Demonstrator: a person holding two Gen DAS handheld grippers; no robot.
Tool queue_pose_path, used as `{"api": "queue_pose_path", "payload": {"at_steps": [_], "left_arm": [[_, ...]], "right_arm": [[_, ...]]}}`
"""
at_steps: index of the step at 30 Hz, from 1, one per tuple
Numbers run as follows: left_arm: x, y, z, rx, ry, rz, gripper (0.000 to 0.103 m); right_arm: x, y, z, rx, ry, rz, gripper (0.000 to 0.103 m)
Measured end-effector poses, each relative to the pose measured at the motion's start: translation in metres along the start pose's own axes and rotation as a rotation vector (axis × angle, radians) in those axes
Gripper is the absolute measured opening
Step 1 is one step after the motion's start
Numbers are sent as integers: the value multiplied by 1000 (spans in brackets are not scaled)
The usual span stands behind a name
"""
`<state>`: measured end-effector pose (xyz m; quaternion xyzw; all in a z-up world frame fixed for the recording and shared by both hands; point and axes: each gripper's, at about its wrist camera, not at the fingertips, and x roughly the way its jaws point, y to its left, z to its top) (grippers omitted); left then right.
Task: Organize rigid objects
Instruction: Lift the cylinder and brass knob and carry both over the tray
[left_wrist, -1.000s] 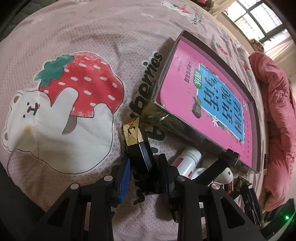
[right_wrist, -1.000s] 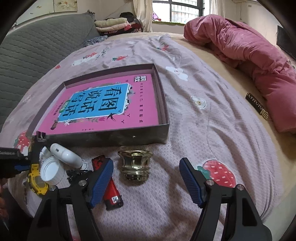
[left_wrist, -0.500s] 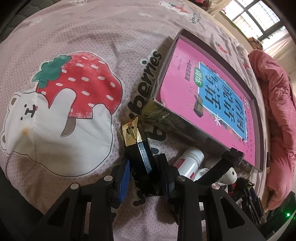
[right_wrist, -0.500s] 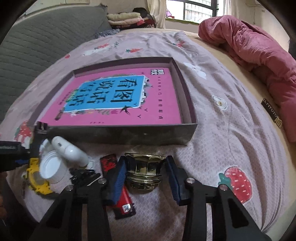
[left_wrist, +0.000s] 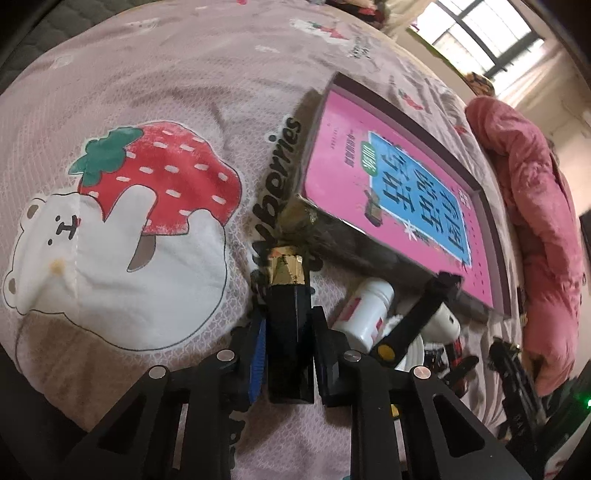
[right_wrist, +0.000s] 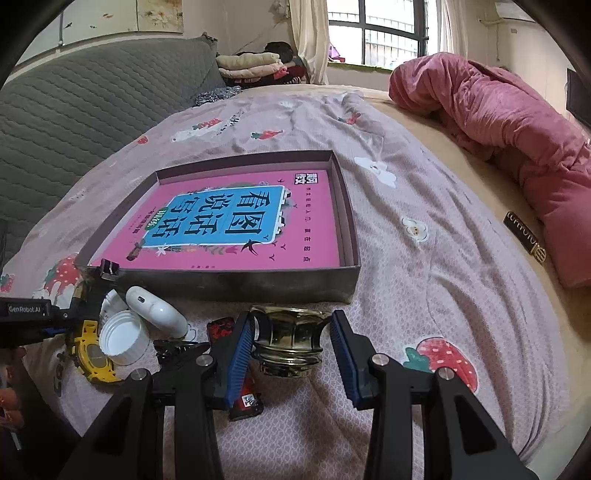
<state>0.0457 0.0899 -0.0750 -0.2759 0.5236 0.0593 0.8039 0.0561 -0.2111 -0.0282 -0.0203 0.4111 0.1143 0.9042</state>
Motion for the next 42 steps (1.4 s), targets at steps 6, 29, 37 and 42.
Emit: {"api": "queue_pose_path", "payload": {"at_steps": [6, 29, 37, 42], "left_arm": [[0, 4, -5, 12, 53, 18, 23], [-41, -28, -18, 246, -100, 44, 22], [-59, -49, -17, 285, -154, -18, 22], [-64, -54, -10, 287, -187, -43, 22]], "right_arm": [[-5, 1, 0, -8, -12, 1, 43], [-25, 9, 2, -38, -66, -6, 43], [-29, 9, 6, -30, -83, 20, 43], [-31, 9, 10, -23, -96, 26, 43]]}}
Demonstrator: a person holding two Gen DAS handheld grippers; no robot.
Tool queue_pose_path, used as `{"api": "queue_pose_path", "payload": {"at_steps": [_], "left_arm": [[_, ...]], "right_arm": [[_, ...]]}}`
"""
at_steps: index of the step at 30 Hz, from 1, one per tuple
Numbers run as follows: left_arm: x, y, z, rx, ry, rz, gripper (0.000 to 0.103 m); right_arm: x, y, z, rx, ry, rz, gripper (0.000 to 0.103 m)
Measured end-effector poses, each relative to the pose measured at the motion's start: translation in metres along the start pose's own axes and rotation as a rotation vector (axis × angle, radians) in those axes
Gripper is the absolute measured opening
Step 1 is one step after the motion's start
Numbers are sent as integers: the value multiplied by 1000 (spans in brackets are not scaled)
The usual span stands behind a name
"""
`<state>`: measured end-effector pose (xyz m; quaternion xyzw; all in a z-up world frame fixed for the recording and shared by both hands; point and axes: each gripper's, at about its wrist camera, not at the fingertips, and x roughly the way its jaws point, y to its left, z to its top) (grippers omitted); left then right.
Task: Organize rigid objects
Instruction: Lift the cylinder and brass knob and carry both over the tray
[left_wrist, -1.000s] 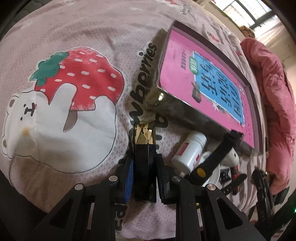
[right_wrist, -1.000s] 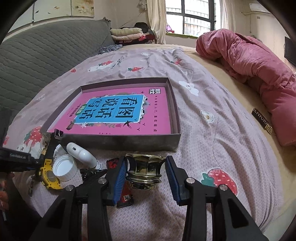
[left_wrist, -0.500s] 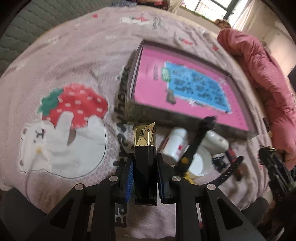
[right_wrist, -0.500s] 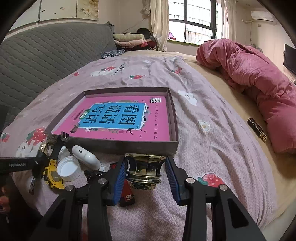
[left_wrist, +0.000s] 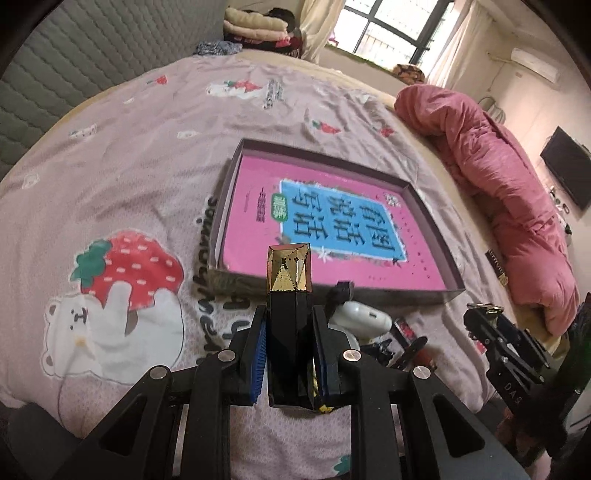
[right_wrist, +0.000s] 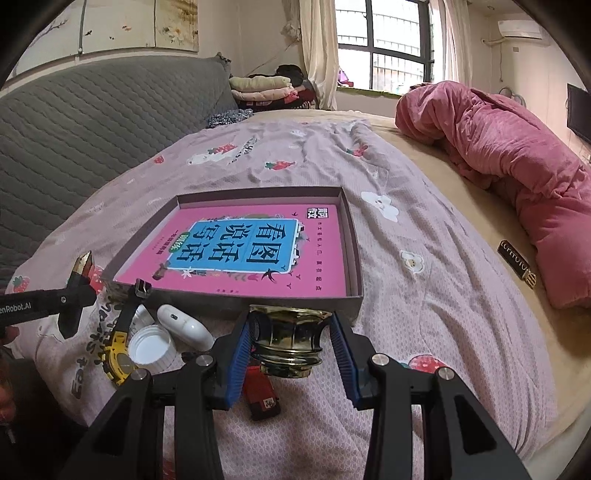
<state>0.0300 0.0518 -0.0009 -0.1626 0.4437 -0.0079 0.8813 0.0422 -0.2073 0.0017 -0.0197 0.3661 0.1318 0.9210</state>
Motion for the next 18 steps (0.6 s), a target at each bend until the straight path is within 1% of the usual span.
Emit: {"api": "queue_pose_path", "payload": {"at_steps": [10, 18], "left_arm": [[-7, -14, 17, 47, -60, 7, 22], [-4, -19, 21, 63, -54, -1, 22]], "right_arm": [[-4, 4, 21, -3, -39, 13, 43], [-5, 4, 34, -8, -56, 4, 43]]}}
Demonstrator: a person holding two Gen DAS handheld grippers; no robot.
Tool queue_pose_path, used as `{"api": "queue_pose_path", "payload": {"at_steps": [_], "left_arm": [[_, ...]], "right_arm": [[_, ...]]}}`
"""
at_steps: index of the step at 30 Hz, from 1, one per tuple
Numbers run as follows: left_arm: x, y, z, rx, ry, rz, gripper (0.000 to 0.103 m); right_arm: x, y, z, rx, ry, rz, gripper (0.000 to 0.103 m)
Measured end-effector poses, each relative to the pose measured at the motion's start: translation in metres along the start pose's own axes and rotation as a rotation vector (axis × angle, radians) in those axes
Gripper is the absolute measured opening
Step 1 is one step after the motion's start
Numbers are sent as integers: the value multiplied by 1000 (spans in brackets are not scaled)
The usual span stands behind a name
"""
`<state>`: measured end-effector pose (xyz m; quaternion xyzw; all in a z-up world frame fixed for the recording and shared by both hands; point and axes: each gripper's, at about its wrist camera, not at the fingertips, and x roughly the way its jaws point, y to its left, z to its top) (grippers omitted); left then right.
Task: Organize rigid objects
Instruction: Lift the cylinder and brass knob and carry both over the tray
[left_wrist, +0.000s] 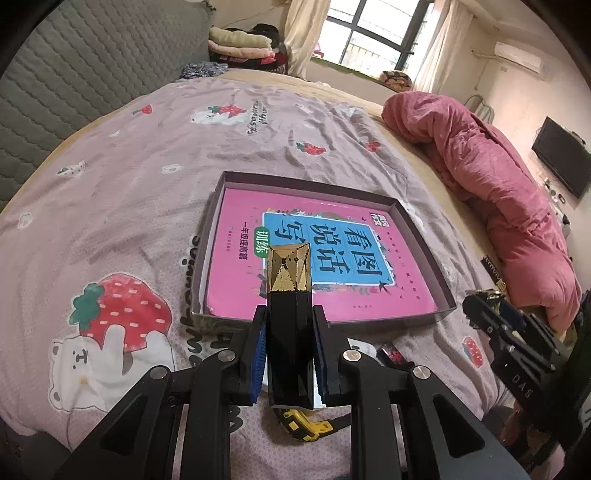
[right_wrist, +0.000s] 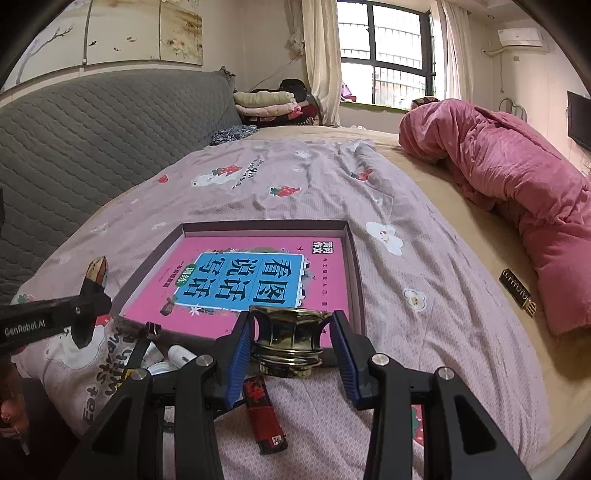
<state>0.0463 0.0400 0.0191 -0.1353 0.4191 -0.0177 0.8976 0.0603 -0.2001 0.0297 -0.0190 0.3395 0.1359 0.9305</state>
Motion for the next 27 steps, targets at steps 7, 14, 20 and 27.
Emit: {"api": "queue_pose_path", "payload": {"at_steps": [7, 14, 20, 27], "left_arm": [[9, 7, 7, -14, 11, 10, 22], [14, 12, 17, -15, 2, 25, 22], [16, 13, 33, -11, -13, 30, 22], [26, 9, 45, 5, -8, 30, 22]], "right_arm": [[6, -3, 8, 7, 2, -11, 43], [10, -5, 14, 11, 0, -21, 43], [13, -6, 26, 9, -17, -28, 43], [22, -6, 40, 9, -15, -39, 43]]}}
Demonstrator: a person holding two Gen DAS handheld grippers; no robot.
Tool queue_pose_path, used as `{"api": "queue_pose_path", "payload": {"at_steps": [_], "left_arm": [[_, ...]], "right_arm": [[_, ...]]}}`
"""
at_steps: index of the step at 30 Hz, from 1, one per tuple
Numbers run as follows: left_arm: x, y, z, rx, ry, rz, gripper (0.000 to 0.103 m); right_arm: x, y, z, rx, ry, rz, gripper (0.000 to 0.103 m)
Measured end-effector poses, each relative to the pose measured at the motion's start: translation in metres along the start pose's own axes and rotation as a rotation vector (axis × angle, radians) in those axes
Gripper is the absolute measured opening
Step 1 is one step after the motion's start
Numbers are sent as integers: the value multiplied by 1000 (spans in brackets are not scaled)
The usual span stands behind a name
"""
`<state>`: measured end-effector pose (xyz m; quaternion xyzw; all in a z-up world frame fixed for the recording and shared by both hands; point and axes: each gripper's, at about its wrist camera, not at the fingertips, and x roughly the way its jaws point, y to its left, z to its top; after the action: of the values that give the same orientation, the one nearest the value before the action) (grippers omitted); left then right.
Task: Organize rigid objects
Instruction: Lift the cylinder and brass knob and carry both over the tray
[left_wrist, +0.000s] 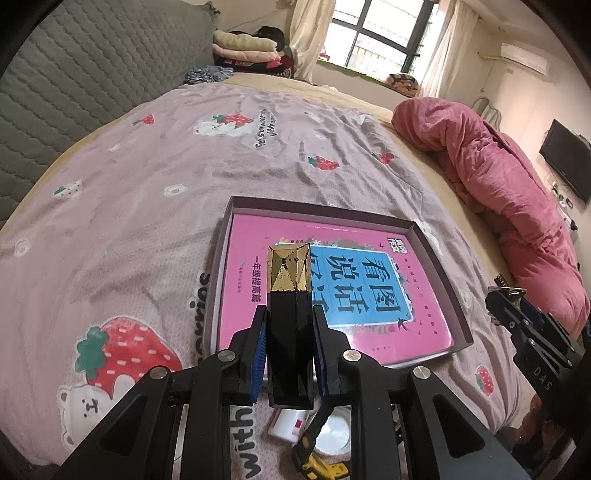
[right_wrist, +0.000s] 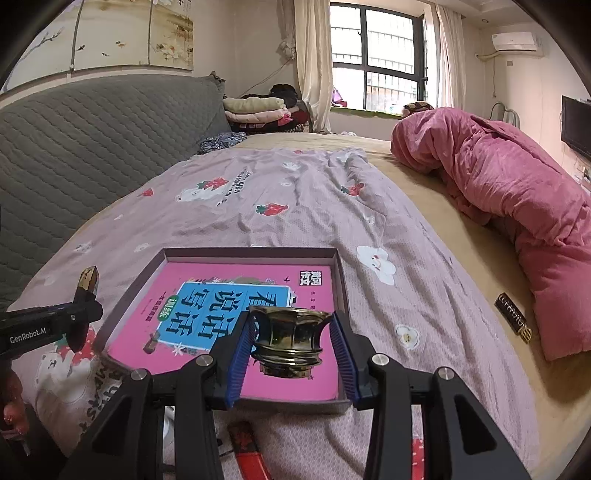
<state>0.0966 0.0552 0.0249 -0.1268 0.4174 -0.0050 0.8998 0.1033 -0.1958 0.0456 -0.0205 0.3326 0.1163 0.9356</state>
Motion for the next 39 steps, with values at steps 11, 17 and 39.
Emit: {"api": "queue_pose_path", "payload": {"at_steps": [11, 17, 39], "left_arm": [[40, -2, -1, 18, 54, 8, 22], [58, 4, -2, 2, 87, 2, 22], [86, 23, -12, -42, 163, 9, 22]], "right_arm": [[30, -1, -9, 0, 73, -22, 43], [39, -5, -18, 9, 101, -26, 43], [72, -6, -31, -18, 196, -73, 43]]}}
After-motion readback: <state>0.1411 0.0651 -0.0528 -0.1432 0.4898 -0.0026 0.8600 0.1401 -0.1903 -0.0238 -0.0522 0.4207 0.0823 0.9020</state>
